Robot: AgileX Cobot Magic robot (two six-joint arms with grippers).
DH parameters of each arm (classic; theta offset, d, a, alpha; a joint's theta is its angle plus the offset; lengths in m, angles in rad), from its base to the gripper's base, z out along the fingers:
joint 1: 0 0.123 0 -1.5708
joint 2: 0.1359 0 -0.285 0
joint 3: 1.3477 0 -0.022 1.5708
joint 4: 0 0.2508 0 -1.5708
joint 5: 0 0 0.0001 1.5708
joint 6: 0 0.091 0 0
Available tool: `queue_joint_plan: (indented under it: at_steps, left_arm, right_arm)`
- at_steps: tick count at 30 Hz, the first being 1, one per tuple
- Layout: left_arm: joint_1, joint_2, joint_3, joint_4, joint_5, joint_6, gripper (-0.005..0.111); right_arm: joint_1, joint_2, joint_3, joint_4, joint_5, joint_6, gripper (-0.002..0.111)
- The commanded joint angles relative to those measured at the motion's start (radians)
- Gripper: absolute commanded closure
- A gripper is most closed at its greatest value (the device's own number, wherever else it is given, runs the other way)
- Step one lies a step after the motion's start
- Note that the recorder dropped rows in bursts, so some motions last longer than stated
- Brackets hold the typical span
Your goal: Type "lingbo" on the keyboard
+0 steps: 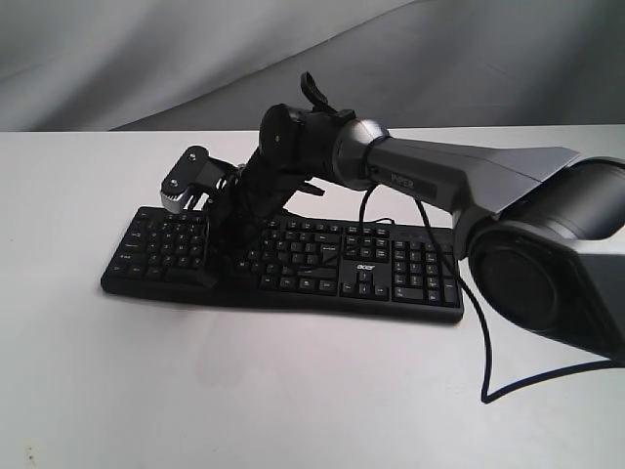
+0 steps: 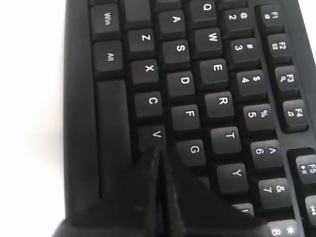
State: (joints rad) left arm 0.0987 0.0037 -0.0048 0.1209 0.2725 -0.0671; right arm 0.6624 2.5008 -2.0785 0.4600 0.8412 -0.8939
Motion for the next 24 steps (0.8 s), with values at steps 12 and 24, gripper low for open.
queue_joint_plan:
  at_steps: [12, 24]
  left_arm:
    - [0.001, -0.004, 0.005, -0.004, -0.007, -0.002, 0.106]
    - [0.001, -0.004, 0.005, -0.004, -0.007, -0.002, 0.106]
  right_arm:
    - [-0.029, -0.058, -0.001, -0.055, 0.02, 0.0, 0.108]
    - [-0.103, -0.085, 0.06, -0.068, 0.065, 0.028, 0.108]
